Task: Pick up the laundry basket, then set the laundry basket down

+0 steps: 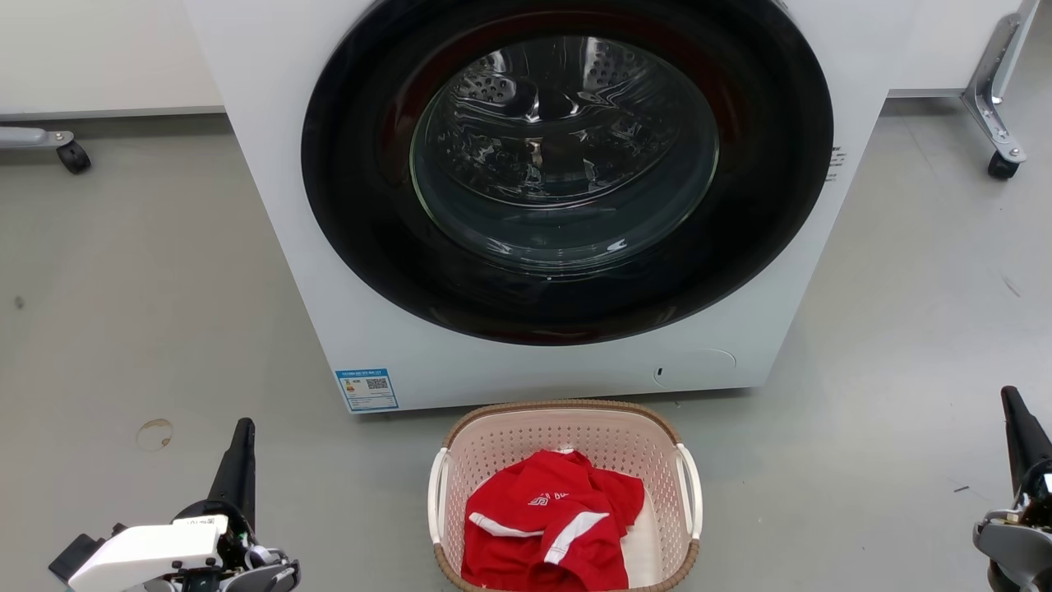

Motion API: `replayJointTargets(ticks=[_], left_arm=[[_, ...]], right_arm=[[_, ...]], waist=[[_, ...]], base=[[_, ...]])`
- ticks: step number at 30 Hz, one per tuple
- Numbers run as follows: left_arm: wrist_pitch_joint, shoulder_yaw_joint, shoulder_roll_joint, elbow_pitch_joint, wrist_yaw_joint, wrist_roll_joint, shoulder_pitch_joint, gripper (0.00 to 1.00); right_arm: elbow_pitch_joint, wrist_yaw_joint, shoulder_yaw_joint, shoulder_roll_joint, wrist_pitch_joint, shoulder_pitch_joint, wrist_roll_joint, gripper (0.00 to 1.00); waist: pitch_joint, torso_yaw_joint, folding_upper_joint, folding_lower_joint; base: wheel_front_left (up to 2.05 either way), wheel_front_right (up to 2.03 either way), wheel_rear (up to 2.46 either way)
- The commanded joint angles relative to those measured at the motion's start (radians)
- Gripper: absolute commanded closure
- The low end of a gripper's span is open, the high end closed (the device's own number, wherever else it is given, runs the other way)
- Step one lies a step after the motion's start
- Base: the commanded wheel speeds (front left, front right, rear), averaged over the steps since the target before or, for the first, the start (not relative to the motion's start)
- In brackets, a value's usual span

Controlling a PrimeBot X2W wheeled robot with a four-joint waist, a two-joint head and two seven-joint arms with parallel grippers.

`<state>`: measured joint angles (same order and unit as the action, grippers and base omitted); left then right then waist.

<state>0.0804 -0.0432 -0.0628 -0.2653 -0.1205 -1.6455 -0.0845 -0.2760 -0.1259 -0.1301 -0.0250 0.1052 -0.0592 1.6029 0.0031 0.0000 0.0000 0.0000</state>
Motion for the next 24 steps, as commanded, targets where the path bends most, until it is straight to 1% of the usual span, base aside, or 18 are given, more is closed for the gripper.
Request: replayJointTargets(ticks=[1, 24], left_arm=[[0.004, -0.035, -0.013, 0.022, -0.01, 0.008, -0.02, 1.0], [0.011, -0.044, -0.007, 0.022, -0.01, 0.015, -0.021, 1.0]], right_arm=[[0.031, -0.005, 0.016, -0.025, 0.008, -0.049, 0.006, 1.0], [0.031, -0.005, 0.016, -0.025, 0.008, -0.049, 0.006, 1.0]], waist=[[0.0, 0.0, 0.0, 0.0], [0.0, 0.0, 0.0, 0.0]], base=[[0.0, 0.0, 0.0], [0.0, 0.0, 0.0]])
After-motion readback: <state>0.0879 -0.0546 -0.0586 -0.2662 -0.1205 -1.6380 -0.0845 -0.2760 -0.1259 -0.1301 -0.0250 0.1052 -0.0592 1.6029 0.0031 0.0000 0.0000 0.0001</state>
